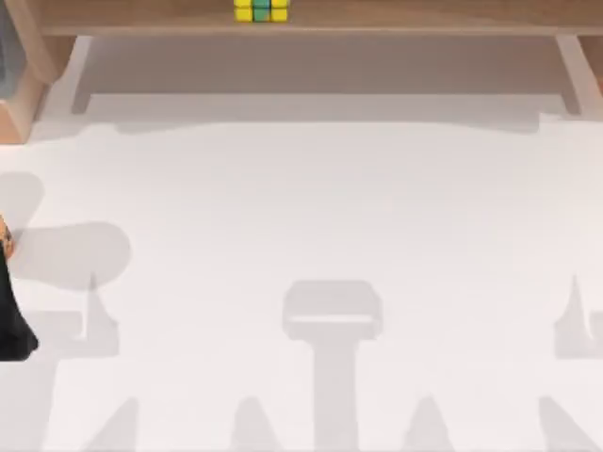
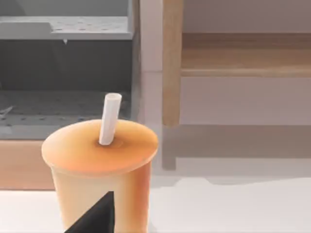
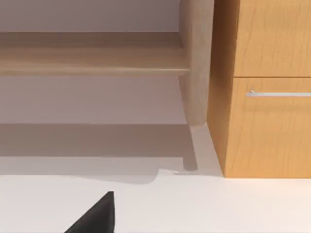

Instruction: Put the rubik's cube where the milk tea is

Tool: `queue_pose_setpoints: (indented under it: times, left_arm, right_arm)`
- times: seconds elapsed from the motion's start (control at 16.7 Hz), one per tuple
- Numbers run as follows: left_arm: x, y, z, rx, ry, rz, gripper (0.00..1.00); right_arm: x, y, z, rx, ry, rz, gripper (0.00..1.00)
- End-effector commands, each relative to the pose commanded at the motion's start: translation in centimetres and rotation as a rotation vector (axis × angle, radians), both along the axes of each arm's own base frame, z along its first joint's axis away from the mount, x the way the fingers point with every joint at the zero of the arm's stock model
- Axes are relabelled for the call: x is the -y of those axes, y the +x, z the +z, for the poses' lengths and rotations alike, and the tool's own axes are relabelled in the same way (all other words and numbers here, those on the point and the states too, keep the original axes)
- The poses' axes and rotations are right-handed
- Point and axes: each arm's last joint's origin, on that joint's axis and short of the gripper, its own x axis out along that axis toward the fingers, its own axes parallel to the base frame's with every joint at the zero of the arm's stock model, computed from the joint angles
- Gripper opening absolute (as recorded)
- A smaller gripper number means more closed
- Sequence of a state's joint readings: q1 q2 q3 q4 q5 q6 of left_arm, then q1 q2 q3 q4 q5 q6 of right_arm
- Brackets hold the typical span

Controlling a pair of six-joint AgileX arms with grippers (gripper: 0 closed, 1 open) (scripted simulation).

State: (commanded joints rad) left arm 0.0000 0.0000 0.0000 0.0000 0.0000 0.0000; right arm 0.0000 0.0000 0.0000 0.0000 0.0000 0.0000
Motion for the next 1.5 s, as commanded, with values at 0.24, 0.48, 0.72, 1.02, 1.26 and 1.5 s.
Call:
queue_pose_setpoints:
  times: [0.24,0.48,0.72,1.02,1.26,1.5]
  left_arm:
    - [0.1,0.0,0.8,0.014,-0.001,-0.003,1.00]
    - [0.6,0.9,4.9,0.072,-0.010,-0.008,1.00]
    - [2.1,4.8,9.6,0.083,-0.022,-0.011,1.00]
    - [6.9,14.3,10.6,-0.011,0.001,-0.013,1.00]
    - [12.5,20.9,8.1,-0.032,0.016,-0.020,1.00]
    - [18.0,25.4,3.8,-0.026,0.015,-0.022,1.00]
  right_arm:
    - [0.0,0.0,0.0,0.000,0.000,0.000,1.00]
    - [0.0,0.0,0.0,0.000,0.000,0.000,1.00]
    - [0.0,0.0,0.0,0.000,0.000,0.000,1.00]
    - [0.0,0.0,0.0,0.000,0.000,0.000,1.00]
    - [0.0,0.0,0.0,0.000,0.000,0.000,1.00]
    - [0.0,0.0,0.0,0.000,0.000,0.000,1.00]
